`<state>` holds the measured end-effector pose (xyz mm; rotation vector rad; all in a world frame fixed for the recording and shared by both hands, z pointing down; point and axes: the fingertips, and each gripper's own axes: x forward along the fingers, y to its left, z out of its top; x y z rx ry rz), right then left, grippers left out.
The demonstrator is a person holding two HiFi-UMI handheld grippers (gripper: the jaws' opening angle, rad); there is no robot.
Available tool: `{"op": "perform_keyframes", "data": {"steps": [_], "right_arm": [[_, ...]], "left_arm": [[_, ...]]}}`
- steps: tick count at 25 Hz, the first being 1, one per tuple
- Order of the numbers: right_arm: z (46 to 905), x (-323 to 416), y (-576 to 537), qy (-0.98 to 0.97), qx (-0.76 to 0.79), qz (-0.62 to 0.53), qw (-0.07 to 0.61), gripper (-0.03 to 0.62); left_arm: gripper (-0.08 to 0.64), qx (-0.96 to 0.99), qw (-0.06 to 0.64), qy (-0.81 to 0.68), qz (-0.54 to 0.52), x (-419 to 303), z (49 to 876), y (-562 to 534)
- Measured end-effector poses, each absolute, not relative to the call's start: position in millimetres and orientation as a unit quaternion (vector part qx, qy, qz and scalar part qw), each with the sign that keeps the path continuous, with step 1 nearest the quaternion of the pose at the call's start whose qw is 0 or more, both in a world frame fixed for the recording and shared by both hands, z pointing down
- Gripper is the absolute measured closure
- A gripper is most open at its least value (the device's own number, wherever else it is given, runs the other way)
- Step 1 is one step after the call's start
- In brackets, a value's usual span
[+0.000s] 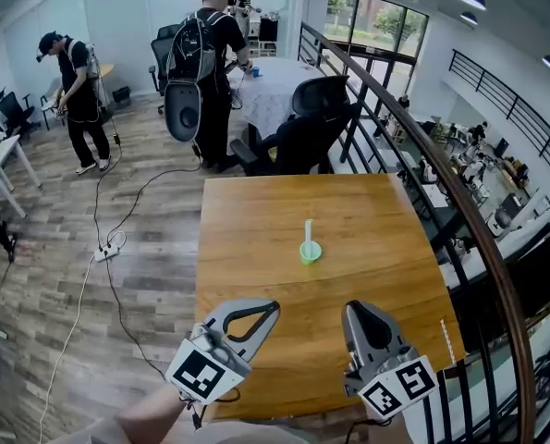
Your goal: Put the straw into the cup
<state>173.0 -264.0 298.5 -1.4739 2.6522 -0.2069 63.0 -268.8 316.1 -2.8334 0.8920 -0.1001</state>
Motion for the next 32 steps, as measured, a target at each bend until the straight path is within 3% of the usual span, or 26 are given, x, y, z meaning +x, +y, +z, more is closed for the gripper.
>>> {"op": "perform_keyframes", "data": {"steps": [7,32], "right_arm": [[324,163,-241,0.872,-0.486,-0.060,0.015,0.558],[373,156,-220,0.864,-0.489,-0.120,-0.007,0.565]], "left_arm": [[0.546,-0.956,0.040,0.288,-0.033,66,342,-251],[0.546,-0.960,0.005,0.276,-0.048,75,377,-244]]}}
